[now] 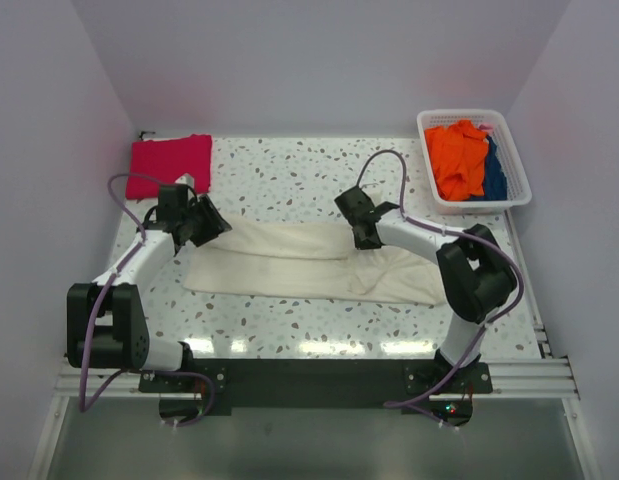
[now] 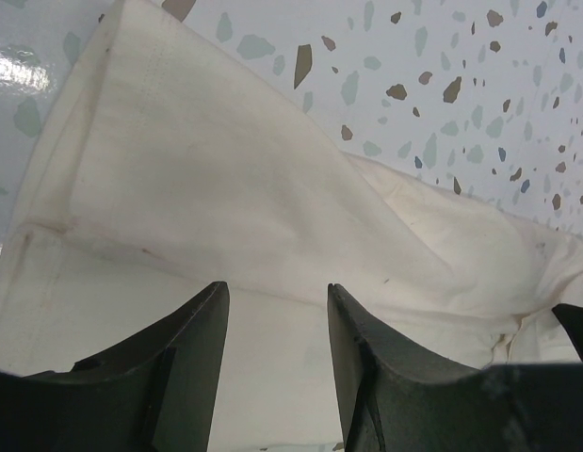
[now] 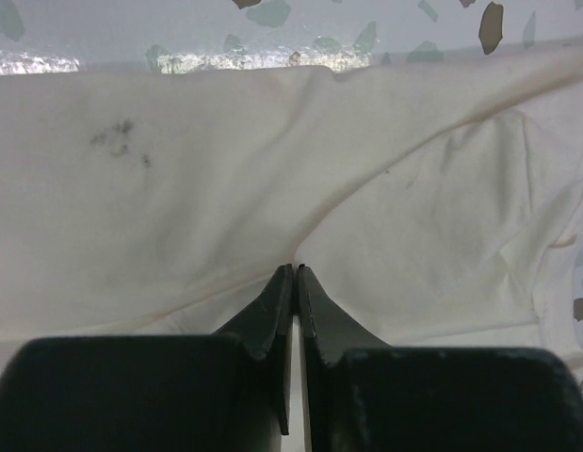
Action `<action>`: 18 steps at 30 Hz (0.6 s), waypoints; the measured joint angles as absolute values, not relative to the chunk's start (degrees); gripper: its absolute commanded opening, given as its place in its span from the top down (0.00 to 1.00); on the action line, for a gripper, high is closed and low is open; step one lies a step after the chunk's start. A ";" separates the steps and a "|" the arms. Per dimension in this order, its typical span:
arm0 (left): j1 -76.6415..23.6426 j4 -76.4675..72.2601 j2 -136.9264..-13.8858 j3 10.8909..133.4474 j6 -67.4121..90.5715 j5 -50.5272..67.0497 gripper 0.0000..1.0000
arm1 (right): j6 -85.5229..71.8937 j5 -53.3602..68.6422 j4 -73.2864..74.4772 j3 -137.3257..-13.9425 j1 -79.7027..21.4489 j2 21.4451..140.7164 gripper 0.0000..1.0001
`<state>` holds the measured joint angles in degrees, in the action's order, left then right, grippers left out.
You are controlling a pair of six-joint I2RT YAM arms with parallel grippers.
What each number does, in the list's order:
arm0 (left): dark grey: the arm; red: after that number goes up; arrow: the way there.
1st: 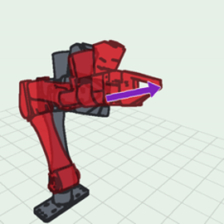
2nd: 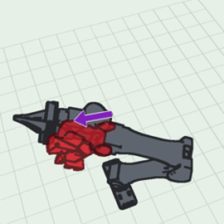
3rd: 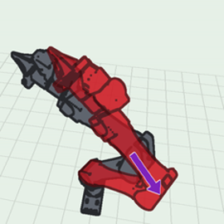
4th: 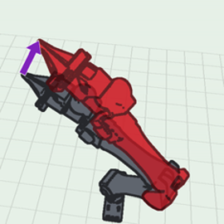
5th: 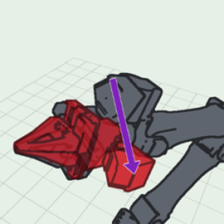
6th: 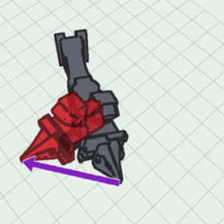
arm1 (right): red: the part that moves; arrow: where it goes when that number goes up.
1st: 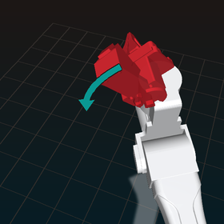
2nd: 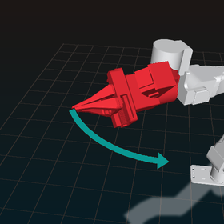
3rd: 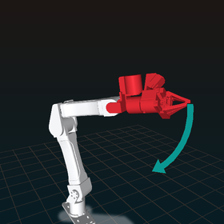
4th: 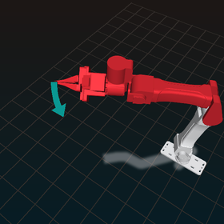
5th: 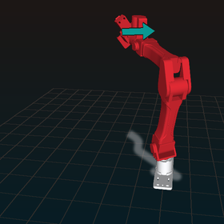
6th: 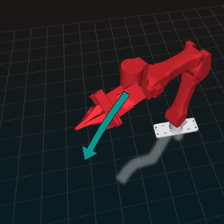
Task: Fold and stack the t-shirts
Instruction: Fold the tshirt
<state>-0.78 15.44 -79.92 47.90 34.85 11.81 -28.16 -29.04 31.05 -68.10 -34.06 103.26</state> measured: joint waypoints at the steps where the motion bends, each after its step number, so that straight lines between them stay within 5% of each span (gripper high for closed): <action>1: -0.78 15.49 -79.92 47.88 34.83 11.86 0.49 | -28.32 -29.10 31.14 -67.77 -34.06 102.83 1.00; 10: -0.78 15.25 -79.66 47.40 34.83 12.86 0.49 | -30.74 -31.44 35.38 -59.24 -34.06 86.85 1.00; 18: -0.78 14.94 -79.59 45.84 34.83 14.72 0.49 | -35.40 -33.98 41.30 -51.66 -33.54 78.06 0.90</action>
<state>-0.78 14.94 -79.59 45.84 34.83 14.72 -35.40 -33.98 41.30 -51.66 -33.54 78.06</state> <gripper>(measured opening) 0.510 0.086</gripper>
